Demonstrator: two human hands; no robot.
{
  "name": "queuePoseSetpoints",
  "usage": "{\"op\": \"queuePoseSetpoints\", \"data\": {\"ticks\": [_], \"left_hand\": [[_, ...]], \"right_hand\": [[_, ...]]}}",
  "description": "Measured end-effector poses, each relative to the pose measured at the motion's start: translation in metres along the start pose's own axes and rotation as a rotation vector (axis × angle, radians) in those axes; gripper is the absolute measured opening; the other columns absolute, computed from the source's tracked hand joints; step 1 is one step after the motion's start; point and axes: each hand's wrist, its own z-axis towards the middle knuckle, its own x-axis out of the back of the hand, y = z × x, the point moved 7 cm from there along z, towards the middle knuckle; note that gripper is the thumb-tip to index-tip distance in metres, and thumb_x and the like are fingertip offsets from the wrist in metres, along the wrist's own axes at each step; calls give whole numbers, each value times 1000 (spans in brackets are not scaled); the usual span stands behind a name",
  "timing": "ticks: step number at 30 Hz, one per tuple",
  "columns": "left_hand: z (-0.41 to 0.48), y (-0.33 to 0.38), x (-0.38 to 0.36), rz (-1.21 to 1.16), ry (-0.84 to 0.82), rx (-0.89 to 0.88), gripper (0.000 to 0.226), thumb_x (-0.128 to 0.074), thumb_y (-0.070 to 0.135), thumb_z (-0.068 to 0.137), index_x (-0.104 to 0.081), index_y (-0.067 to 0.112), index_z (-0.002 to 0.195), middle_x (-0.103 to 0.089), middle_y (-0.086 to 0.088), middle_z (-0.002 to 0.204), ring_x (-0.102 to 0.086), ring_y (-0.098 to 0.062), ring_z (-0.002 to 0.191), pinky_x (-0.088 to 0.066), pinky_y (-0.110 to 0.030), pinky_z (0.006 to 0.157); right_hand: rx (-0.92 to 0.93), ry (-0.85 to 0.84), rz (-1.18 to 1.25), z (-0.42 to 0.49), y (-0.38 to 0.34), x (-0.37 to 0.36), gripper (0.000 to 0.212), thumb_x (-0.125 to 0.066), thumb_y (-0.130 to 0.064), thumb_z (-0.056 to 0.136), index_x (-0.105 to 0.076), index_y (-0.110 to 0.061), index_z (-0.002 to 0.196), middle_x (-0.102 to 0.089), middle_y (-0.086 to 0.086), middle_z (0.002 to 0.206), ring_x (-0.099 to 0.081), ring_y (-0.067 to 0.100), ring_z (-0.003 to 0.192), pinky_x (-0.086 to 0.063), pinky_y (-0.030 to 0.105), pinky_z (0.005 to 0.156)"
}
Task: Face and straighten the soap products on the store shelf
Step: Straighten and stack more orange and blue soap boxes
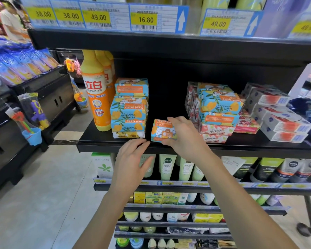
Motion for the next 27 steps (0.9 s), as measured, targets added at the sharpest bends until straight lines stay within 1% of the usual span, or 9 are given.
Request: {"op": "queuePoseSetpoints", "data": {"ticks": [5,8,11,14,17,19,20,23,27], "left_hand": [[1,-6,-5,-47,64,22,46,-81,26,86,-70,15,130,-64,0,130,-51,-19,127,-35,-34,110],[4,-6,-6,-69,103,16,43,-81,27,86,-72,15,126,-66,0,126,-52,-20,124,-33,-31,109],[6,-6,-5,-75,142,6,40,-82,26,85,-74,14,122,-67,0,122,-51,-18,122,-33,-31,107],[7,-8,-6,-87,148,7,38,-82,28,85,-74,15,120,-68,0,120,-50,-16,120,-33,-30,106],[8,-10,-7,-111,154,12,38,-83,28,83,-75,15,118,-68,0,119,-50,-15,119,-33,-28,106],[8,-10,-7,-122,164,13,38,-84,27,82,-76,14,117,-68,0,118,-51,-15,118,-33,-28,106],[7,-10,-7,-124,166,15,38,-84,27,82,-76,14,117,-68,0,118,-51,-16,117,-34,-28,106],[8,-11,-7,-125,166,25,38,-84,28,82,-76,15,117,-68,1,118,-51,-16,117,-35,-30,105],[8,-10,-6,-130,174,21,38,-84,28,82,-76,15,116,-68,1,117,-51,-15,116,-34,-27,105]], "right_hand": [[2,-22,15,14,6,-11,77,-73,-27,95,-32,-9,158,-39,7,154,-34,27,143,-32,34,115],[28,1,50,16,9,-11,67,-72,-24,95,-42,-11,154,-46,5,150,-44,23,137,-37,30,109],[54,82,64,13,9,-10,61,-76,-21,92,-52,-12,147,-53,4,144,-50,22,131,-40,29,107],[59,233,83,4,11,-7,55,-80,-22,88,-61,-12,139,-58,3,140,-50,21,132,-35,26,109],[77,312,68,-3,11,-10,46,-82,-21,86,-69,-12,129,-65,3,129,-52,24,123,-41,32,106],[94,340,34,-3,10,-13,38,-83,-18,85,-73,-11,121,-68,4,121,-56,27,117,-49,41,99],[93,353,22,-1,11,-14,35,-82,-16,85,-75,-11,119,-69,5,118,-57,28,115,-51,43,96],[64,354,-5,10,12,-15,32,-80,-14,87,-75,-11,118,-68,4,118,-57,28,115,-52,40,92],[21,327,-34,38,17,-16,31,-75,-12,91,-72,-10,122,-66,6,123,-56,29,117,-53,46,90]]}}
